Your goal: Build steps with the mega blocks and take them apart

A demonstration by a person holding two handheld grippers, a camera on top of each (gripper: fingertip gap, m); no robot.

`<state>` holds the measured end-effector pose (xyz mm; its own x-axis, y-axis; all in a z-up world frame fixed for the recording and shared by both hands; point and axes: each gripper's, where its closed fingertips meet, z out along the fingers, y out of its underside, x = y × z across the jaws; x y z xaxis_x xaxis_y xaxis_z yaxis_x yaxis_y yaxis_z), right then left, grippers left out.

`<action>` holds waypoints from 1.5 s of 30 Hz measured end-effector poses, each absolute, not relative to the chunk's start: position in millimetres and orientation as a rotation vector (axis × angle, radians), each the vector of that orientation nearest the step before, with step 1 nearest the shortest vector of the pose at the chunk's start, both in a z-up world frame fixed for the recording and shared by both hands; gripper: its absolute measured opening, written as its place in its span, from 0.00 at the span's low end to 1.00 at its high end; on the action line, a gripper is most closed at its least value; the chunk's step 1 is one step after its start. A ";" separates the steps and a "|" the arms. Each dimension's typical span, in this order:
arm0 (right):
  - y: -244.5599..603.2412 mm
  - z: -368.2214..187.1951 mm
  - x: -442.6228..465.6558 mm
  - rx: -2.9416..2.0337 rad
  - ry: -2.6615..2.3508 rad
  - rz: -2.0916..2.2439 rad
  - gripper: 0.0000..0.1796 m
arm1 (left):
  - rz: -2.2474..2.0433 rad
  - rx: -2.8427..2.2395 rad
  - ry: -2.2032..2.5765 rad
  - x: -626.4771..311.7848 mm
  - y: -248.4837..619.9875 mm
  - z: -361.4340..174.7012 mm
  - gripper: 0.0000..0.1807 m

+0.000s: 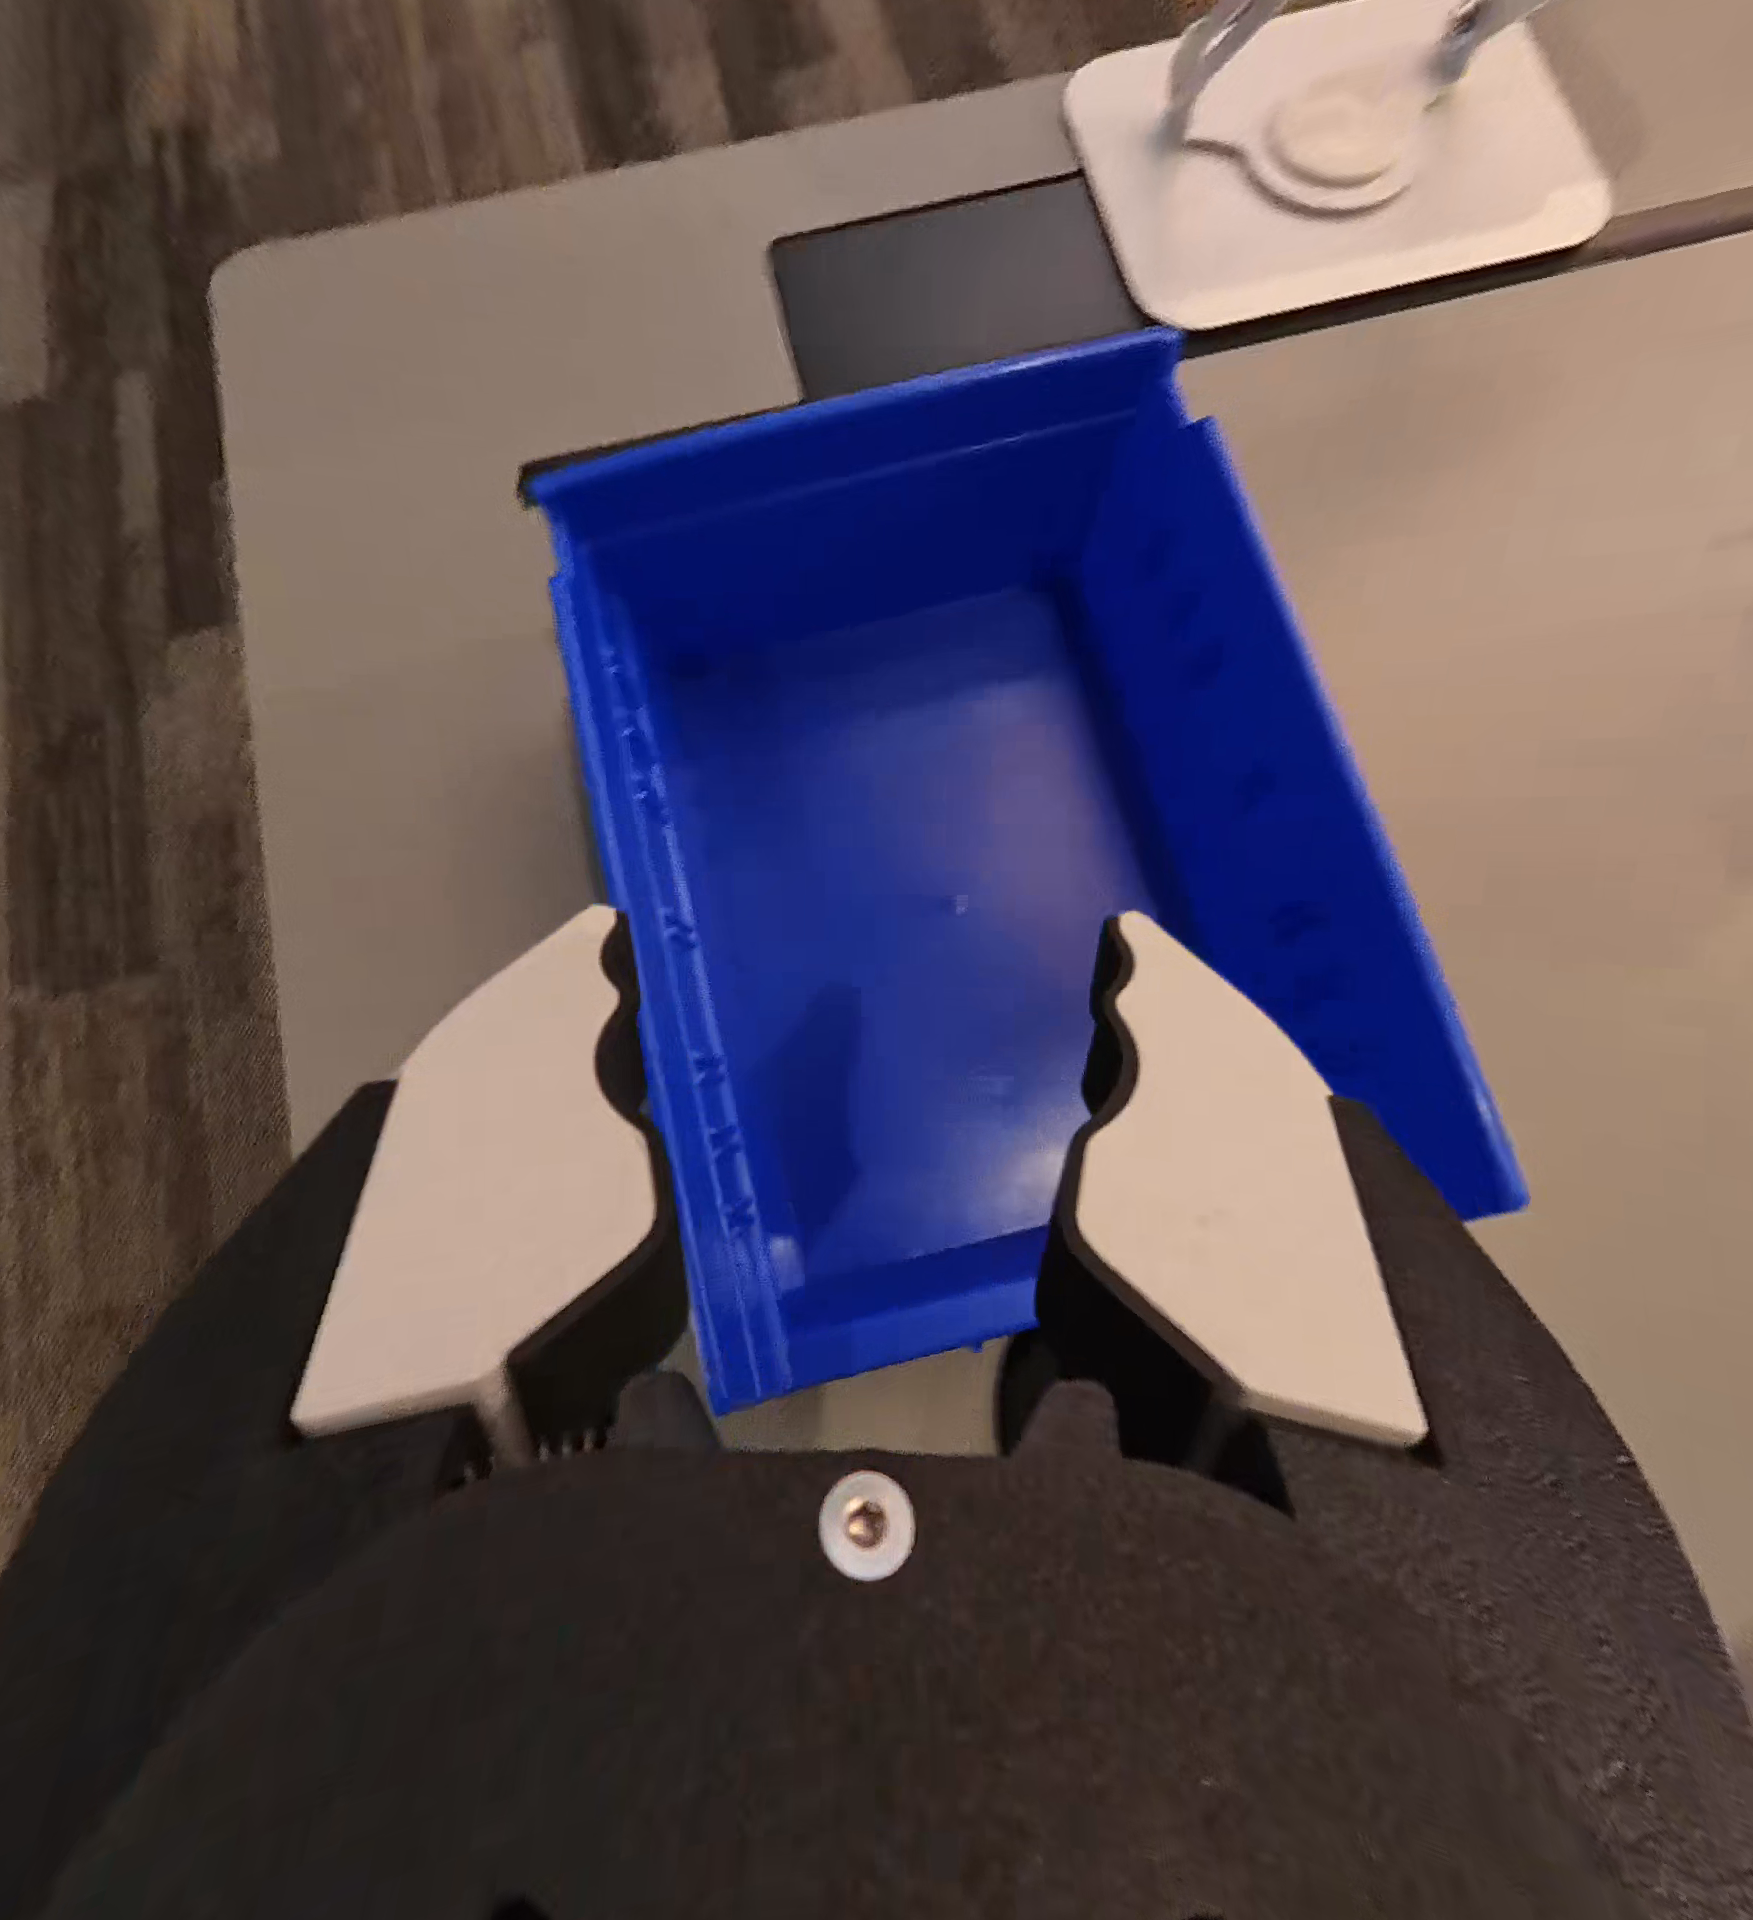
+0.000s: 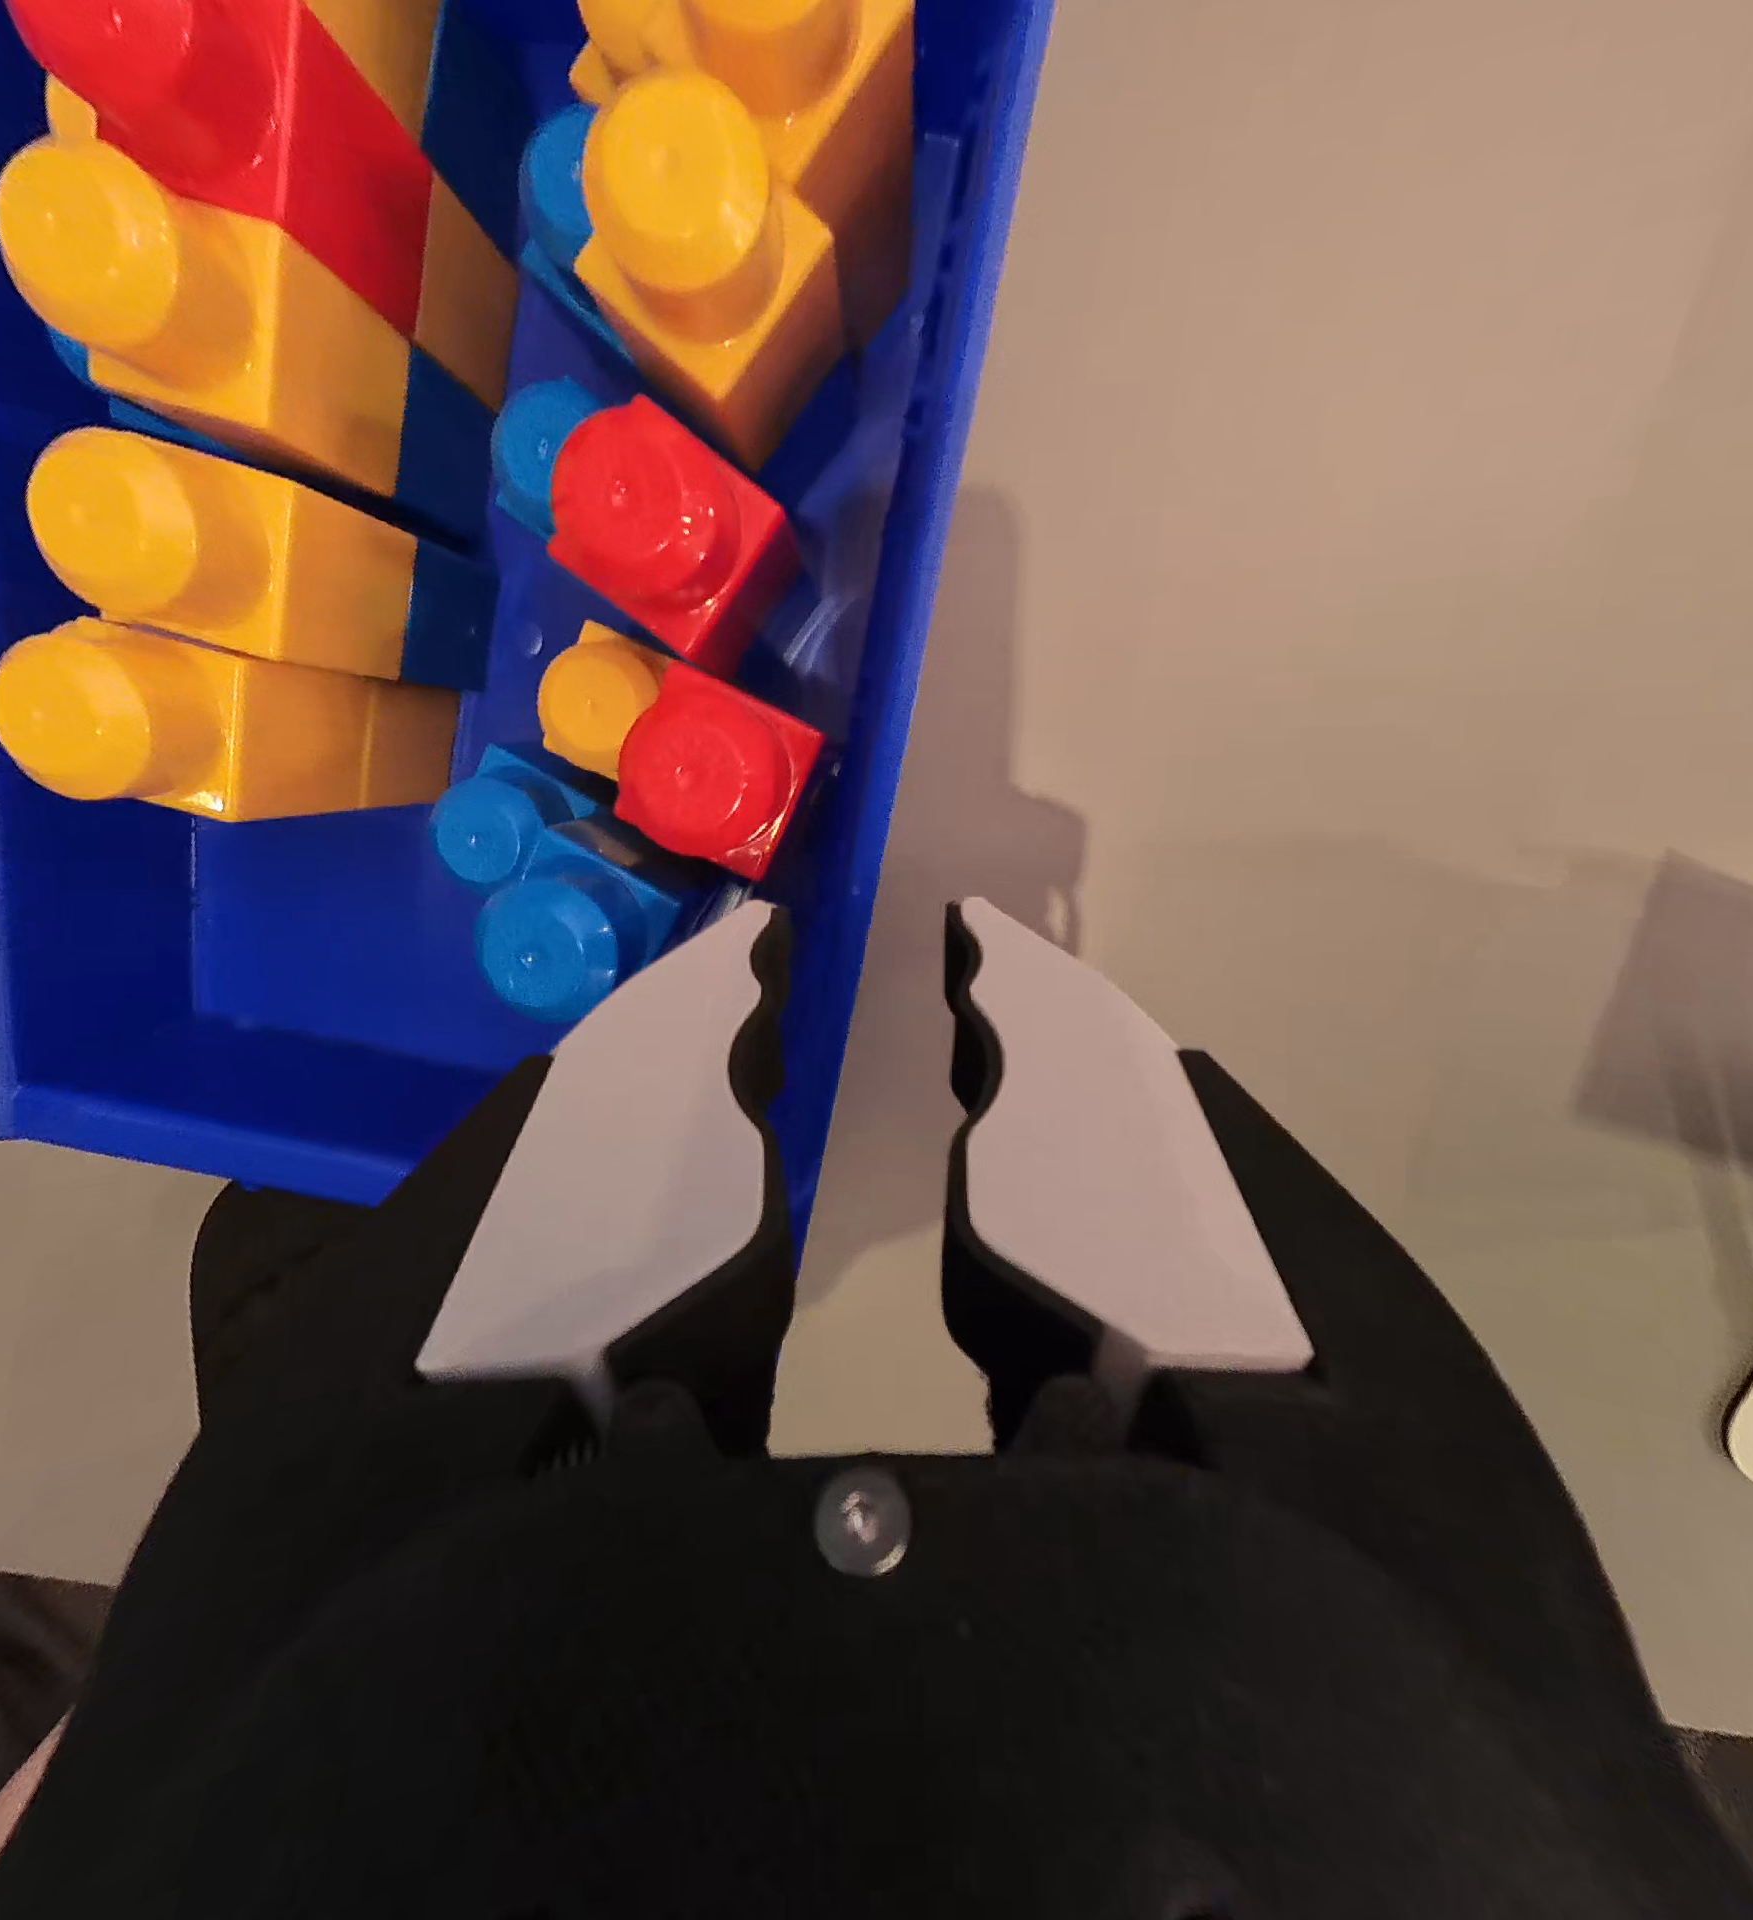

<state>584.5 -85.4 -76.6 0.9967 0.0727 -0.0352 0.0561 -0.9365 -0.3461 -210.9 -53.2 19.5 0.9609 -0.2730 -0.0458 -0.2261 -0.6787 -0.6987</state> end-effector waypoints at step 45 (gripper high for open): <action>-291.3 194.5 397.7 -0.772 -1.480 1.905 0.25 | 0.035 -2.643 0.258 -260.3 -43.5 -52.7 0.38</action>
